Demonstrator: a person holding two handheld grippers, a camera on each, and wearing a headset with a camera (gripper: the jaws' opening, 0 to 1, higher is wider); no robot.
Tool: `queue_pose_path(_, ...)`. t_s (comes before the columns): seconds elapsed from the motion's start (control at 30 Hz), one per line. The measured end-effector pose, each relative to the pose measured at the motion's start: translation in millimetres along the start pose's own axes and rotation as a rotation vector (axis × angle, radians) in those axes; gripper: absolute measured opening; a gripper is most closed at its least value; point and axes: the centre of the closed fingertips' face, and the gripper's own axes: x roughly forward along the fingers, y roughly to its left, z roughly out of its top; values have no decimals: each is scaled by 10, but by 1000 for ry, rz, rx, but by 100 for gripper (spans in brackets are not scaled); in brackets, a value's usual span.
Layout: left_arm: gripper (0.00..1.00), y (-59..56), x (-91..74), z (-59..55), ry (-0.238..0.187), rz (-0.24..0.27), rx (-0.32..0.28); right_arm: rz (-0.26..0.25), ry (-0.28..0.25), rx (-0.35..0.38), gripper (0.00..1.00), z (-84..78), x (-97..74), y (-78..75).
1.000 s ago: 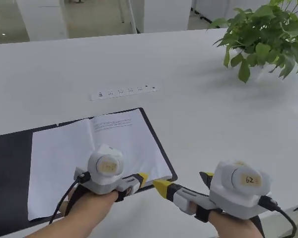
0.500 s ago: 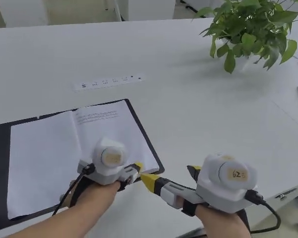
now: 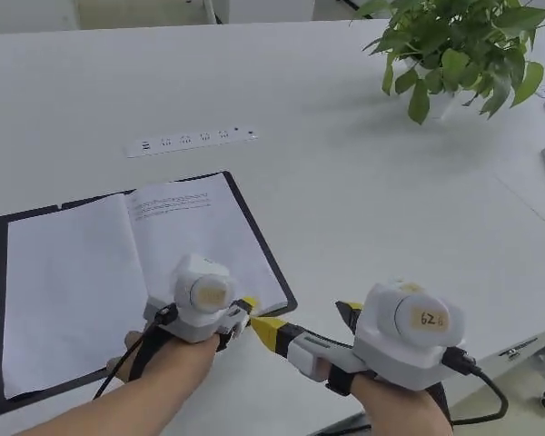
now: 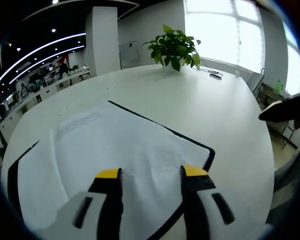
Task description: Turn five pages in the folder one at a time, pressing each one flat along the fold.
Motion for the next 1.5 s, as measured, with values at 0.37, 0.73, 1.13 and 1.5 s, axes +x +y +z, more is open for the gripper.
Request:
queue_pose_path(0.37,29,38,-20,3,-41,-16,27,10,8,4,77,-35,38,16)
queue_pose_path(0.73,20,81,-24,0,-60,-15,26,18,16,10,77,-63,69,30)
queue_pose_path(1.13,16,106,-30,3,-68,-12,-22,32,8,5,74,-75,129,54)
queue_pose_path(1.5,14,96,-29,-1,-66,-1,-25,40,-4,11,71,-59,139,56)
